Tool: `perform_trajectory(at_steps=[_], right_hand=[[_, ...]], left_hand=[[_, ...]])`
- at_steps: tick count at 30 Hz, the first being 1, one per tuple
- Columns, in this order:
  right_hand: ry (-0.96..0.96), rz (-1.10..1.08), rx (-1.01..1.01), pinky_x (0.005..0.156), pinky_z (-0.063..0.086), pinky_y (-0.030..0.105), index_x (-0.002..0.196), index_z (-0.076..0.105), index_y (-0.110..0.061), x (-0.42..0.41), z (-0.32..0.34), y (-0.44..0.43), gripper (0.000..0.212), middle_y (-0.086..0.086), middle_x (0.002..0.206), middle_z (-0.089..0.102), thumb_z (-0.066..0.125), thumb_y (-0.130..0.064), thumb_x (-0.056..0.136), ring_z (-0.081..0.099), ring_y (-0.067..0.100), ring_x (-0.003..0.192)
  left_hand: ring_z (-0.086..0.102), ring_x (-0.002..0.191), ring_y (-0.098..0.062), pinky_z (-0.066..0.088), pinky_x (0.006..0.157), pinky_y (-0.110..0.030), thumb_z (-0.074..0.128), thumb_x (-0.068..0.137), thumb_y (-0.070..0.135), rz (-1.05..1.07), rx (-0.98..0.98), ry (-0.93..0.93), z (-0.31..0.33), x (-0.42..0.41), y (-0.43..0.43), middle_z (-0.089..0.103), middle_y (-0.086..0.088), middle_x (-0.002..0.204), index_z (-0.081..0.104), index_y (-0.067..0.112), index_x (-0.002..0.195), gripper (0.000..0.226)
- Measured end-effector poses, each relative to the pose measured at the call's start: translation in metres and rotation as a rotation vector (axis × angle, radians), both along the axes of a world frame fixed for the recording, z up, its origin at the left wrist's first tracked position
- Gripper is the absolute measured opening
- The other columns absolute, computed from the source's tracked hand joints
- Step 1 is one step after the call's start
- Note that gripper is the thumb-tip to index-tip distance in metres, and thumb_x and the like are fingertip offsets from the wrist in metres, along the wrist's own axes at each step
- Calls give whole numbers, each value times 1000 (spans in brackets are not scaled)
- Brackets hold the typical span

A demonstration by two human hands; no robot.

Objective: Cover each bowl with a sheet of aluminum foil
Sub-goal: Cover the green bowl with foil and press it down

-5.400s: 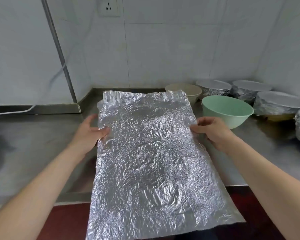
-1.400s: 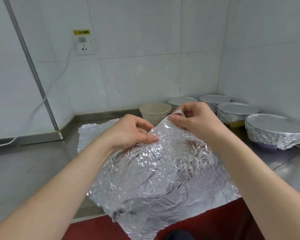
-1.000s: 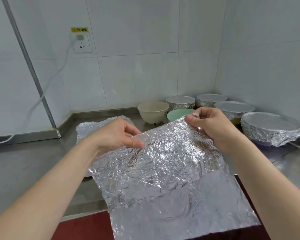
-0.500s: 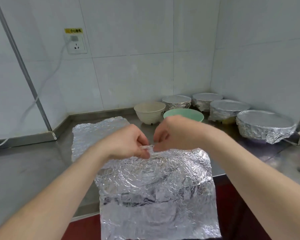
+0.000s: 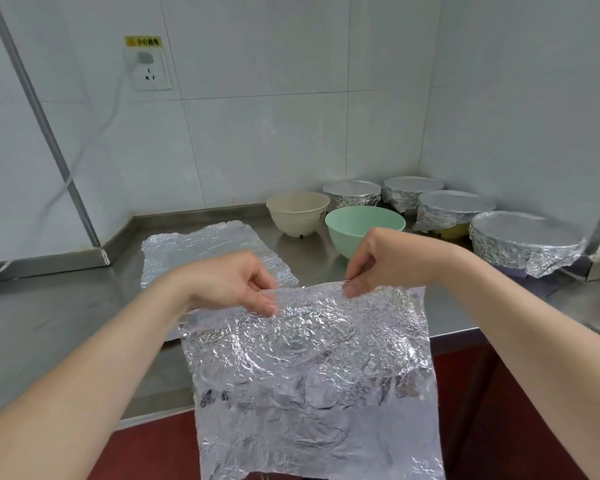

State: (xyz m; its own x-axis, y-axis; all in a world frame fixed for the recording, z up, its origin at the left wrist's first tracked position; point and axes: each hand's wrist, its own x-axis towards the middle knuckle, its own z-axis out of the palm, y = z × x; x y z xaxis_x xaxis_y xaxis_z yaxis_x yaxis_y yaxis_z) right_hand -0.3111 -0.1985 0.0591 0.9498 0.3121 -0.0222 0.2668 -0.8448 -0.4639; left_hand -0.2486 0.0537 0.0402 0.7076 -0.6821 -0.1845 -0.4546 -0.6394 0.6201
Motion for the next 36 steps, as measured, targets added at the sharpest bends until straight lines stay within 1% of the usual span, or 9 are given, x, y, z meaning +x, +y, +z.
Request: perform_trajectory(at_steps=[2,5,10,16,18,22,28,32,36], right_hand=[[24,1,7,66,46,11,79,76,-31,2,-1,-7,3,-16,71,72,78,-33,79,61,-7,65],[38,-8,40,69,44,13,80,76,-30,4,-4,-17,3,-16,71,72,78,-31,78,64,-5,68],[83,-10,122,77,48,23,75,76,-30,6,-13,-31,4,-13,69,72,79,-29,77,64,-2,65],[69,-73,208,87,53,32,78,78,-26,7,-26,-46,4,-6,80,75,79,-24,75,69,9,81],[67,-84,221,85,53,29,80,78,-22,7,-30,-47,4,-5,79,75,78,-21,76,69,8,79],[64,-75,214,78,49,20,78,76,-19,10,-32,-47,4,-5,75,75,77,-15,79,68,5,71],[24,-53,179,74,50,19,78,75,-22,11,-20,-38,6,-9,70,73,77,-17,81,66,3,68],[-61,-92,183,74,50,20,79,75,-23,5,-11,-39,2,-8,72,73,77,-23,81,66,2,66],[-25,-192,419,78,50,22,107,66,-22,-2,-14,-47,35,-2,75,68,75,-38,77,64,8,67]], left_hand=[[58,73,-15,48,81,-30,75,82,20,-40,27,62,0,6,10,69,-11,78,71,4,80,16],[45,76,-17,37,76,-33,74,76,44,-60,63,78,-6,14,26,58,-9,78,63,-9,89,55],[54,75,-8,43,77,-14,69,87,14,-83,18,155,-15,24,48,65,-1,78,74,10,83,7],[53,59,-2,41,54,-13,57,91,-7,-50,88,302,-14,29,64,69,2,75,73,16,105,31],[61,72,-1,49,66,-13,53,92,-10,-84,123,372,-12,28,69,73,4,90,64,9,120,36],[56,117,1,44,101,-21,76,81,16,-82,181,153,1,28,66,61,13,130,54,30,128,54],[66,94,1,49,91,-21,71,84,31,-19,-50,-106,-6,-5,-22,72,16,101,72,28,107,23],[53,68,-26,46,70,-34,63,90,39,47,-69,-199,-17,-4,-37,64,-2,74,75,17,84,26],[59,73,-30,50,80,-39,63,88,39,127,-199,-218,-14,-3,-33,69,-7,80,74,22,78,22]])
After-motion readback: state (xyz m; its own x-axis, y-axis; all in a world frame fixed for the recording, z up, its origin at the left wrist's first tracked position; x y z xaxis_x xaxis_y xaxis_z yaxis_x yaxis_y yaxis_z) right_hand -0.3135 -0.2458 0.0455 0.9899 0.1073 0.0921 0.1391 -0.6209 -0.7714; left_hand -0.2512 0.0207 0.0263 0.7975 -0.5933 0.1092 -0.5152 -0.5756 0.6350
